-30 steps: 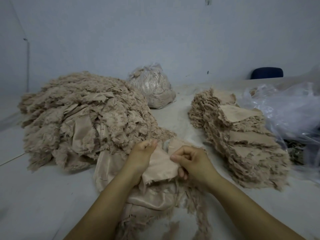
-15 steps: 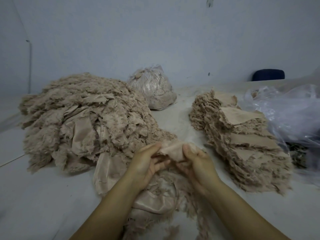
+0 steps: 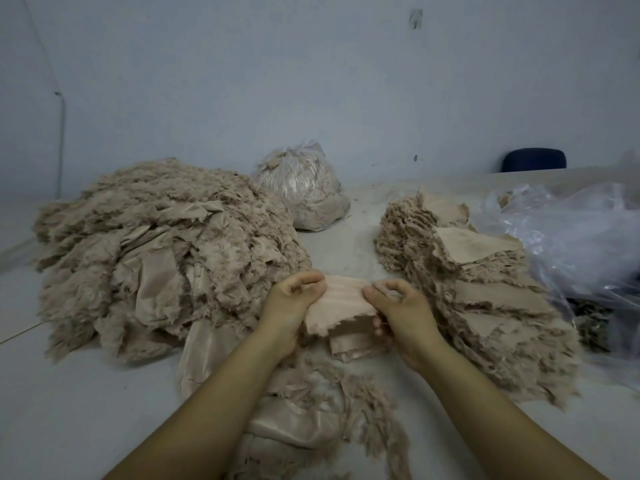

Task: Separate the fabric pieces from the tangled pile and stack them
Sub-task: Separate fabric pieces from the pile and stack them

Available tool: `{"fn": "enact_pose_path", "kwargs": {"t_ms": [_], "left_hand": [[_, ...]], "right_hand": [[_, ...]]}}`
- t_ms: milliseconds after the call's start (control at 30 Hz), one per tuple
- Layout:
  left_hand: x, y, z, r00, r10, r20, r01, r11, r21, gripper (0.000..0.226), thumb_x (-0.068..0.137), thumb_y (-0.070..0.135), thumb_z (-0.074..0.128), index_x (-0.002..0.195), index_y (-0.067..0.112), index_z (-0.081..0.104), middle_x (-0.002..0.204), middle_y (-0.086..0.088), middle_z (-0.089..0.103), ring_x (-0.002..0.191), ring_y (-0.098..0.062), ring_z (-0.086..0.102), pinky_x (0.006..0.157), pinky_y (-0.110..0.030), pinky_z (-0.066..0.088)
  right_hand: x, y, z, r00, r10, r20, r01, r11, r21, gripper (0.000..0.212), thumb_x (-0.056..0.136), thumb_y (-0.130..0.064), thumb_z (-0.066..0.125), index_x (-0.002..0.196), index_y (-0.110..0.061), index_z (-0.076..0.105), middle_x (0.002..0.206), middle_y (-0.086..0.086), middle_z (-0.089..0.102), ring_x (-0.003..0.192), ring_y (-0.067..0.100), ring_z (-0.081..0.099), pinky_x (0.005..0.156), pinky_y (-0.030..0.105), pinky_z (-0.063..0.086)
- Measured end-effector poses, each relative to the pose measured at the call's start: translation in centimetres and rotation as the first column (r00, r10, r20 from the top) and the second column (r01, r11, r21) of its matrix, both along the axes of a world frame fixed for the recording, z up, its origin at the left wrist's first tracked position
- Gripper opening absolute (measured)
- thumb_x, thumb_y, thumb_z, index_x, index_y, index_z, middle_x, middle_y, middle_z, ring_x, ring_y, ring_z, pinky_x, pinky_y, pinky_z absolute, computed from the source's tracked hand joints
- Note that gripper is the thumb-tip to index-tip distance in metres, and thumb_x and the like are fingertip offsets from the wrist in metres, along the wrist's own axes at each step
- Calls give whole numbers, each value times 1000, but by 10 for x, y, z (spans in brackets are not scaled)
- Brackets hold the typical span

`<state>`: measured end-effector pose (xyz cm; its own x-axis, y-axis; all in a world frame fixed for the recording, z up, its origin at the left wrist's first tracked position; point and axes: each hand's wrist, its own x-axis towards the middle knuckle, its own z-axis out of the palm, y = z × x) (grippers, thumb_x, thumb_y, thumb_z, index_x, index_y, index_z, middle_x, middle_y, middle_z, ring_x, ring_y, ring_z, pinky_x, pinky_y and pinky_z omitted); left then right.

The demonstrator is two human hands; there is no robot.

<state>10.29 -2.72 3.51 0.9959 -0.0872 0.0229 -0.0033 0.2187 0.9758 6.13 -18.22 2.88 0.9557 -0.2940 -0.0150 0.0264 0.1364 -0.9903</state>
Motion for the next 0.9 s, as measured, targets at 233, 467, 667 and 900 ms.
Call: {"fn": "enact_pose_path", "kwargs": {"t_ms": [233, 467, 667, 900], "left_hand": [[15, -2, -20, 967, -245, 64, 152, 763, 628, 41, 89, 7, 62, 129, 8, 54, 122, -8, 56, 98, -12, 52, 75, -16, 44], [-12, 80, 16, 694, -671, -263, 485, 165, 859, 50, 68, 46, 80, 114, 33, 65, 110, 24, 62, 105, 6, 57, 87, -8, 44], [-27, 100, -2, 776, -631, 7, 259, 329, 908, 8, 88, 22, 66, 83, 18, 69, 84, 15, 65, 79, 4, 58, 76, -17, 47], [-42, 61, 3, 866, -424, 264, 204, 783, 588, 19, 92, 12, 57, 77, -1, 60, 69, -4, 50, 66, -10, 44, 61, -22, 37]], "right_hand": [[15, -18, -27, 974, -218, -68, 152, 842, -518, 19, 90, -25, 62, 97, -9, 54, 88, 12, 62, 86, 31, 61, 72, 35, 45], [-21, 8, -35, 962, 135, 236, 45, 775, -630, 14, 90, -28, 63, 77, -32, 59, 71, -15, 62, 70, 0, 58, 62, 11, 40], [-39, 20, -36, 810, 544, -217, -517, 489, -703, 50, 87, -50, 62, 57, -12, 54, 53, 8, 50, 49, 12, 44, 50, 22, 35], [-47, 44, -24, 848, 526, -72, -511, 772, -378, 65, 66, -66, 73, 83, -4, 66, 72, 6, 59, 65, 18, 54, 59, 25, 42]]}}
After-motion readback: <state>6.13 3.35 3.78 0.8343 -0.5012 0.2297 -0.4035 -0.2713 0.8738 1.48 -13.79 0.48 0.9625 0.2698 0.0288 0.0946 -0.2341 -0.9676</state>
